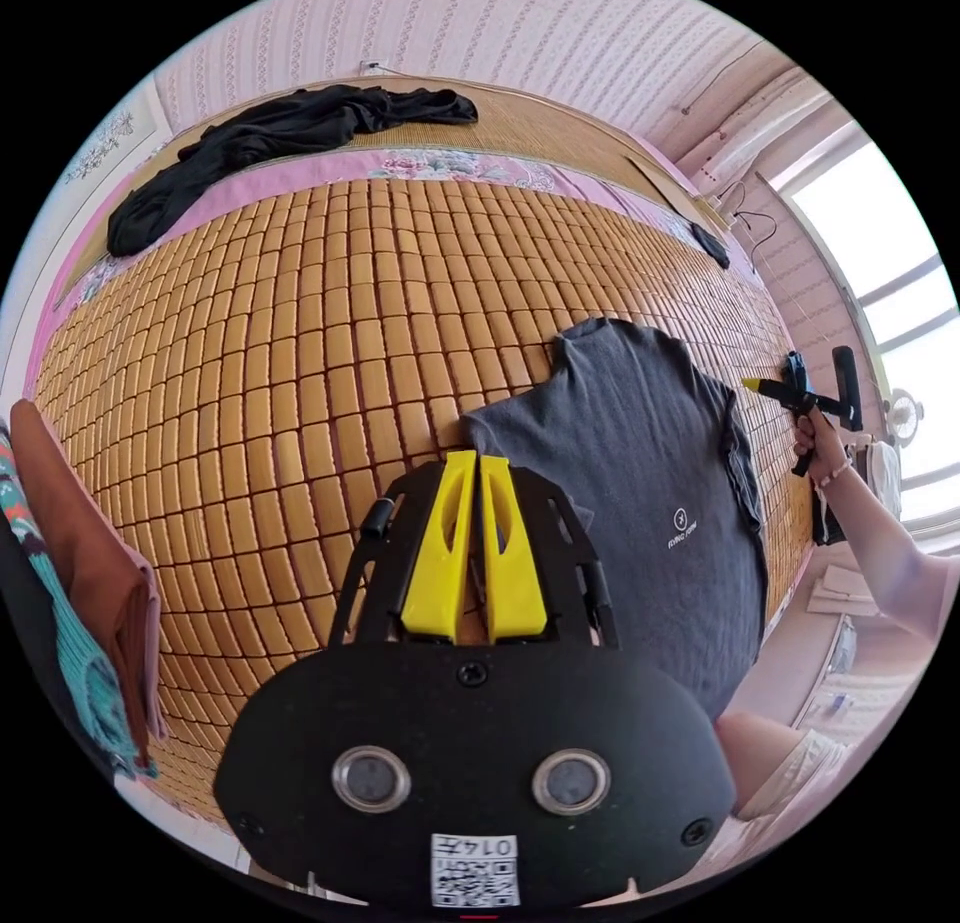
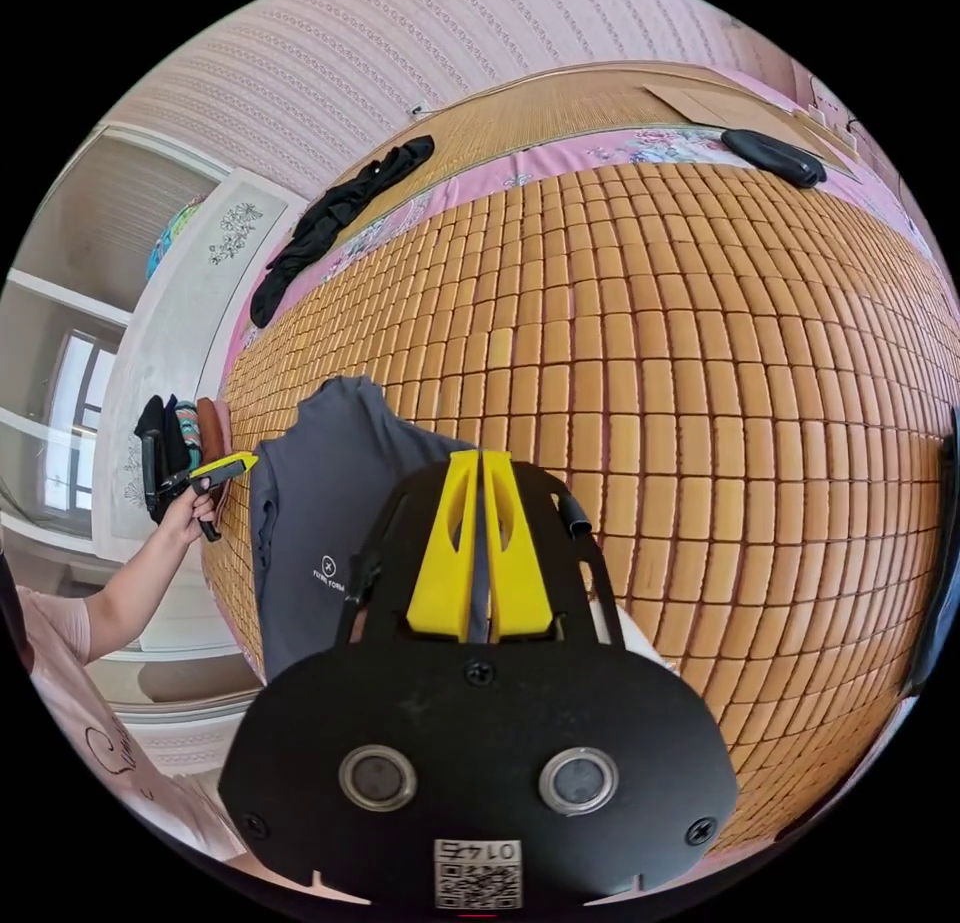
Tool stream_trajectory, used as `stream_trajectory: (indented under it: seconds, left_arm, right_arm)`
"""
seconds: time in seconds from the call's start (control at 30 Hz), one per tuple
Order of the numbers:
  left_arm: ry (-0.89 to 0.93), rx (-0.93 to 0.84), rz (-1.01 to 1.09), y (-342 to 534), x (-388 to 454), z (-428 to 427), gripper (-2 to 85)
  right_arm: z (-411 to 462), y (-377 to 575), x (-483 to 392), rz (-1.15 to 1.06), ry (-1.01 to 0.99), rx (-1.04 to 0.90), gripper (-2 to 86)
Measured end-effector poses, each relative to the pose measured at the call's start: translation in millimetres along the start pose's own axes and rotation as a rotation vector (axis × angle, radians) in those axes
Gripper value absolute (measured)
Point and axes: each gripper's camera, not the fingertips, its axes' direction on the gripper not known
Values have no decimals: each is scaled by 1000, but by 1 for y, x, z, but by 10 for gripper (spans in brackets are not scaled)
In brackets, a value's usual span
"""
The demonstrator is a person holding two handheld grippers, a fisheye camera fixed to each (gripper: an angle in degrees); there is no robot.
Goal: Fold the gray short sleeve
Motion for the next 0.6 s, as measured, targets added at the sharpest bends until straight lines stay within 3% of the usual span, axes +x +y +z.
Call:
stream_trajectory:
  seconds: [0.1, 0.2, 0.4, 0.6]
  left_arm:
    - [-2, -16, -26, 4, 3, 6, 25]
    - [3, -58, -81, 5, 3, 17, 61]
    - [-43, -76, -5, -10, 15, 15, -3]
    - [2, 108, -83, -26, 9, -20, -9]
  right_arm:
    - [16, 1, -2, -66, 47, -77, 63]
    - [34, 5, -3, -86, 101, -114, 35]
    - [32, 6, 23, -53, -57, -62, 7]
    - [3, -14, 40, -19, -38, 58, 3]
